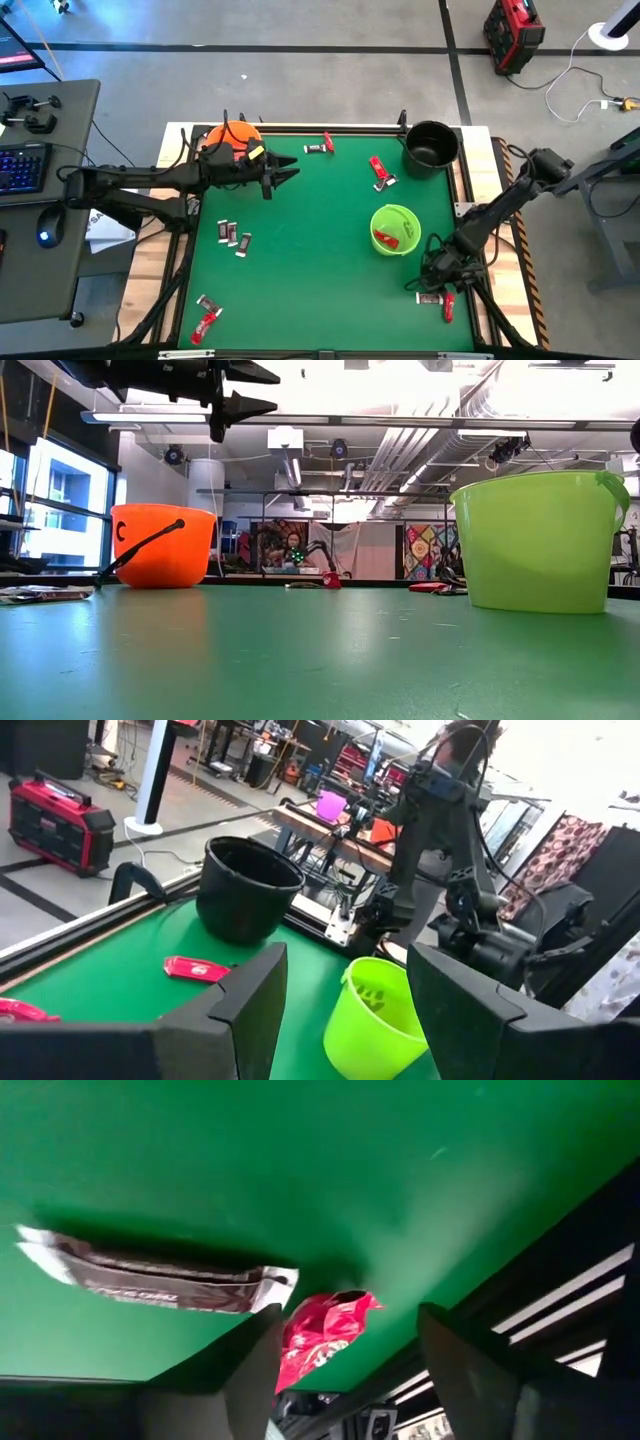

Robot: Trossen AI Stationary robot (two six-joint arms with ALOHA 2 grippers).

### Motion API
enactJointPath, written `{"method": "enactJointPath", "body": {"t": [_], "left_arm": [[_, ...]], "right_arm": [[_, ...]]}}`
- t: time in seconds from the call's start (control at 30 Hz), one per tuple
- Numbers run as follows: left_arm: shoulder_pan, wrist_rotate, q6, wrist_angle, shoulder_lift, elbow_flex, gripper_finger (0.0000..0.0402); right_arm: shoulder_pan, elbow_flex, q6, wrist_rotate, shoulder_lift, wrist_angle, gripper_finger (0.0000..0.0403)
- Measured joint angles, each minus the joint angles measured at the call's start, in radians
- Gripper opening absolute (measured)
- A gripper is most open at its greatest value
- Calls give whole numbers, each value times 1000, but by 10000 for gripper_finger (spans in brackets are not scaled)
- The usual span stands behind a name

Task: Sort candy by brand, put in halloween buckets
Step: Put the red chocolate bar into the green bucket

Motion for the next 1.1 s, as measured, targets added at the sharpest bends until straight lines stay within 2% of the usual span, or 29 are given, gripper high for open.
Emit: {"method": "enactJointPath", "body": {"t": [0.33,0.53,0.7,0.83,0.97,1.03,1.1], "left_arm": [[-4,0,-11,-1,0,0,197],[-4,0,-11,0,0,0,197],[-4,0,-11,0,0,0,197],[-4,0,-11,24,-2,0,197],[-3,0,-10,139,-23,0,197],[-3,0,-7,178,-41,8,197],[-3,0,9,190,-63,27,197]], "right_arm": [[0,0,-47,-17,86,61,98],[0,27,-111,-17,86,53,12],[0,101,-184,-17,84,-69,6],[-14,227,-263,6,59,-242,3],[-53,400,-346,110,20,-428,2],[-82,482,-383,226,-5,-453,1],[-120,551,-421,398,-26,-456,1]]}}
